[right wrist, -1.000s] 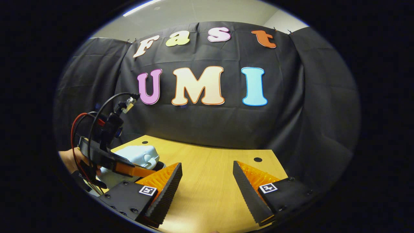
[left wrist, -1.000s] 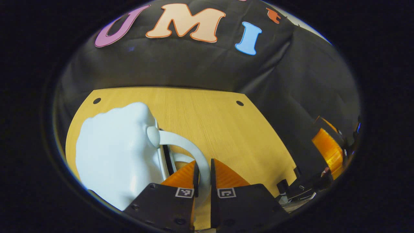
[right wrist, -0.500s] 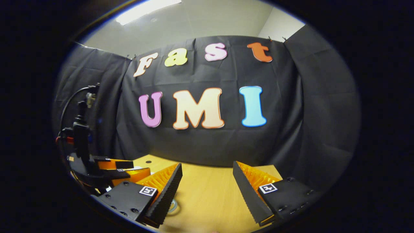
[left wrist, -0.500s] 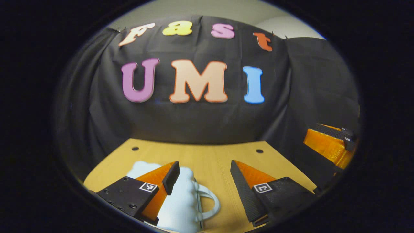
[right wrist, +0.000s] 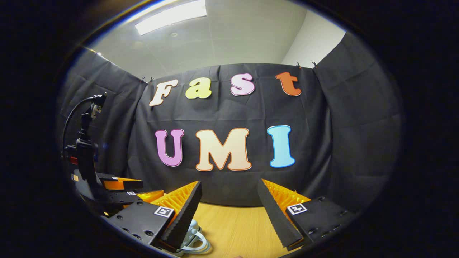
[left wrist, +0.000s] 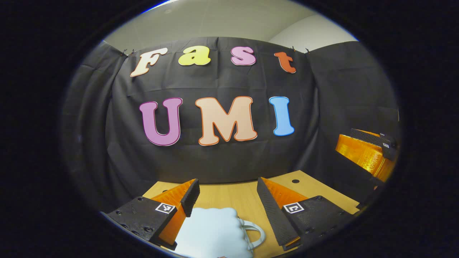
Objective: First open the suitcase, pack the skin care products into it, and then close the suitcase.
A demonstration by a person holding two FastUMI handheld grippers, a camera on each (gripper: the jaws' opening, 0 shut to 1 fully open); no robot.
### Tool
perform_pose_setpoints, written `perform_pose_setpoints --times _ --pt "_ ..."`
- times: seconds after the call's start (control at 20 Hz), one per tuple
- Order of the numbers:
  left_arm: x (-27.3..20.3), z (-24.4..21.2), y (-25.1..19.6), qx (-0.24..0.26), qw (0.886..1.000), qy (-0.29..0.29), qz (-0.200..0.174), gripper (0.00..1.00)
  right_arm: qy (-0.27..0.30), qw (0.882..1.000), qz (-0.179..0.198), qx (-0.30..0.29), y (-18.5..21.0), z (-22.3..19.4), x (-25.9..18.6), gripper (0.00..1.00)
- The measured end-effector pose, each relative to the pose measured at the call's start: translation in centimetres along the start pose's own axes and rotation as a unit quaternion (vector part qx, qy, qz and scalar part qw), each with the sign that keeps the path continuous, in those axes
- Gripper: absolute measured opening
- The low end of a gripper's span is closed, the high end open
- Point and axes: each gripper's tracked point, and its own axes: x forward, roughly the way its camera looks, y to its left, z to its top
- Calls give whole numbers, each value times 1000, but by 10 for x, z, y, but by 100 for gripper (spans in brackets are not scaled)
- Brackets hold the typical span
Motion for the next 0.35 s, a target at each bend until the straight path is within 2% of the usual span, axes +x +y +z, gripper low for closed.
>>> perform_pose_setpoints --times 0.2,0.35 --pt "-9 1 12 10 1000 -5 10 95 -4 1000 0 2 15 4 -6 98" --pt "-11 -9 19 4 1000 12 11 95 -5 1000 -3 -1 19 6 -9 96"
